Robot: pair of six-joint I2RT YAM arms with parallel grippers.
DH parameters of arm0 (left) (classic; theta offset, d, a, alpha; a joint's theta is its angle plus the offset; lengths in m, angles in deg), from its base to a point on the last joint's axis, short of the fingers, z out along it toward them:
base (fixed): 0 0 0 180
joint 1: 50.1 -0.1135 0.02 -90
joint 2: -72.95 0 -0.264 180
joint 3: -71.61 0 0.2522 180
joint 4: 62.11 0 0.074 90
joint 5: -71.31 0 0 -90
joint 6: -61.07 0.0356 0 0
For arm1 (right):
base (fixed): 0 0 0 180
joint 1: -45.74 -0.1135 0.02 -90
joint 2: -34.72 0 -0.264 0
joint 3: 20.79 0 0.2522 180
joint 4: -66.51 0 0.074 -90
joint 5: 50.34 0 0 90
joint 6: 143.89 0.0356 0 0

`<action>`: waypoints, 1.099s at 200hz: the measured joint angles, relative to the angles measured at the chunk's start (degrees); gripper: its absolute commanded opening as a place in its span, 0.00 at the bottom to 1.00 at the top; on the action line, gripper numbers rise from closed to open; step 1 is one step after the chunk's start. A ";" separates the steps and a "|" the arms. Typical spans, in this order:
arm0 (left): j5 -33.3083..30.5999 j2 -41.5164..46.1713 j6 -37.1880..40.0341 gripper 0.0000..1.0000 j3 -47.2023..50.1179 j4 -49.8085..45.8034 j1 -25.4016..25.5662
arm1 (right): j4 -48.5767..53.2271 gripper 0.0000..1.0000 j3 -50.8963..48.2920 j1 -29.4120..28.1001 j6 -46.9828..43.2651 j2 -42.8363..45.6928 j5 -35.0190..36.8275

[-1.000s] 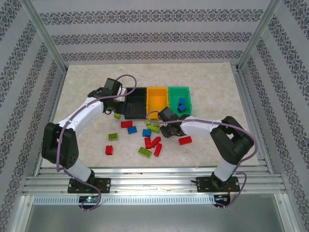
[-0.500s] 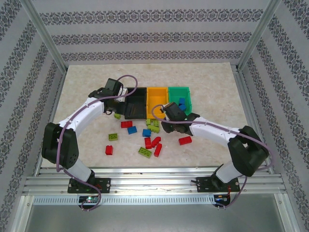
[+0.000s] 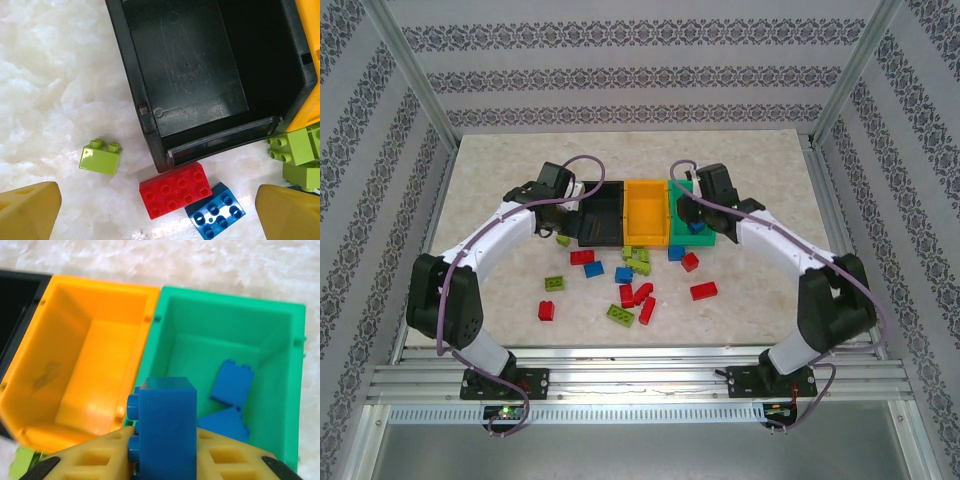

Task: Sort the legos into containers by color
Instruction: Place the lego in the container, then pick up the lego from the center of the table.

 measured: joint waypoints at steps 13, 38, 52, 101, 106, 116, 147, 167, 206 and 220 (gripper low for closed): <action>0.00 0.00 0.00 1.00 0.00 0.00 0.00 | -0.26 0.44 1.77 1.22 0.28 -3.06 -0.79; -0.17 0.00 0.09 1.00 0.00 0.00 0.00 | -0.31 0.49 4.20 2.10 0.81 -7.91 -2.38; -0.20 -0.11 0.15 1.00 -0.04 0.00 0.00 | -0.15 0.49 3.96 2.03 1.22 -8.26 -3.54; -0.83 -0.74 0.20 1.00 -0.11 -0.02 0.00 | -4.92 0.50 -5.01 0.98 1.51 -4.57 -6.56; -0.85 -0.76 0.20 1.00 -0.11 -0.02 0.00 | -5.42 0.50 -6.10 0.68 1.46 -3.85 -6.51; -0.87 -1.01 0.20 1.00 -0.11 -0.02 0.00 | -5.51 0.50 -8.20 -0.57 1.29 -2.21 -6.21; -0.85 -1.88 0.20 1.00 -0.11 -0.02 0.00 | -6.08 0.50 -13.09 -5.49 0.13 1.55 -4.22; -0.85 -2.12 0.24 1.00 -0.11 -0.02 0.00 | -5.84 0.51 -14.62 -7.32 -0.07 3.06 -2.47; -0.87 -2.25 0.39 1.00 -0.13 -0.02 0.00 | -5.77 0.52 -16.41 -7.52 -0.04 4.46 -0.31; -0.85 -2.25 0.39 1.00 -0.13 -0.02 0.00 | -5.86 0.52 -16.41 -7.52 -0.04 4.22 -0.28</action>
